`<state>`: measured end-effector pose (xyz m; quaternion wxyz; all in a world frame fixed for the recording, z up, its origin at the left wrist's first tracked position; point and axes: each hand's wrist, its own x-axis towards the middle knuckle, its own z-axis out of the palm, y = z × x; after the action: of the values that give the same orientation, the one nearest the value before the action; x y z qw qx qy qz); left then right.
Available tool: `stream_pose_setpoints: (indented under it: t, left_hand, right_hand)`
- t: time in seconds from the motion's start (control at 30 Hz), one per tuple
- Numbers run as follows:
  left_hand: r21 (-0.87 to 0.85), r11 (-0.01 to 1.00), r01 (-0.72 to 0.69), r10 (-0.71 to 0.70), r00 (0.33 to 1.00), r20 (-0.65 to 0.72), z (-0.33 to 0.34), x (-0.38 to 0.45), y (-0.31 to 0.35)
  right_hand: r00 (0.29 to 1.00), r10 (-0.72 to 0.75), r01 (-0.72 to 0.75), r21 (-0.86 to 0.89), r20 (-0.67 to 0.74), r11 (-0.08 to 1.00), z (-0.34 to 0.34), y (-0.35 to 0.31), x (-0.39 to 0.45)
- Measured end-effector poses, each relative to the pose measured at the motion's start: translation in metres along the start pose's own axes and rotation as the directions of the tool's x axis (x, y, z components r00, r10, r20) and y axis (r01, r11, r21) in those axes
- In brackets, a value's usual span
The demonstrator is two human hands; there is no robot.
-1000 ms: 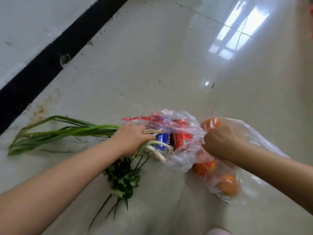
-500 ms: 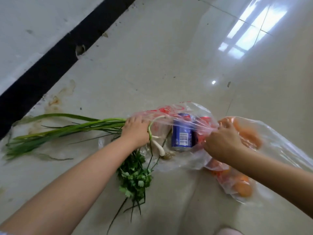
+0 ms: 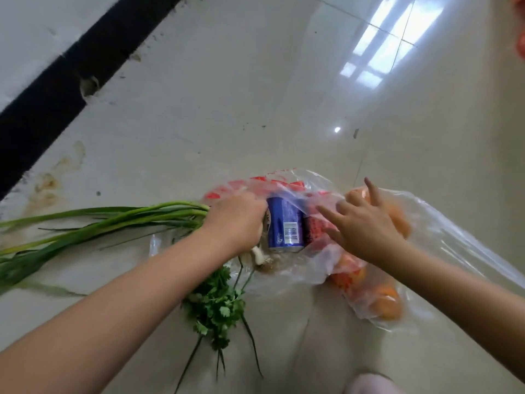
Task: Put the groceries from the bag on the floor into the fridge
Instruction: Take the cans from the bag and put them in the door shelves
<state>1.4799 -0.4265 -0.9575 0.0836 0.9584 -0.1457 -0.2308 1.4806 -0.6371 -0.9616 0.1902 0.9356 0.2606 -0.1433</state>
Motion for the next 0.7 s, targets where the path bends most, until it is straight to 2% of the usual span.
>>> stream_pose_setpoints:
  t: [0.07,0.2,0.3,0.4,0.5,0.6,0.7]
  left_hand:
    - [-0.068,0.997,-0.043,0.049,0.995,0.086,0.013,0.011,0.019]
    - [-0.236,0.953,0.187,-0.159,0.978,0.135,0.028,0.049,0.041]
    - [-0.328,0.906,0.267,-0.213,0.958,0.192,0.032,0.070,0.050]
    - [-0.438,0.853,0.286,-0.219,0.956,0.197,0.030,0.074,0.047]
    - [-0.509,0.830,0.230,-0.188,0.973,0.134,0.024,0.055,0.039]
    - [-0.472,0.872,0.131,-0.136,0.990,0.024,0.023,0.027,0.032]
    - [-0.408,0.911,0.065,-0.078,0.997,-0.015,0.023,0.011,0.026]
  right_hand:
    - [0.982,0.142,-0.152,0.074,0.123,0.986,-0.003,0.005,0.015]
    - [0.945,0.307,-0.324,0.203,0.113,0.924,0.000,0.011,0.046]
    - [0.909,0.348,-0.407,0.305,0.229,0.861,0.010,0.014,0.063]
    - [0.935,0.304,-0.350,0.319,0.184,0.881,0.011,0.024,0.062]
    - [0.967,0.239,-0.253,0.238,0.087,0.938,0.016,0.032,0.050]
    - [0.994,0.101,-0.091,0.218,-0.034,0.972,0.015,0.033,0.039]
    - [1.000,0.024,-0.024,0.125,-0.005,0.992,0.000,0.026,0.024]
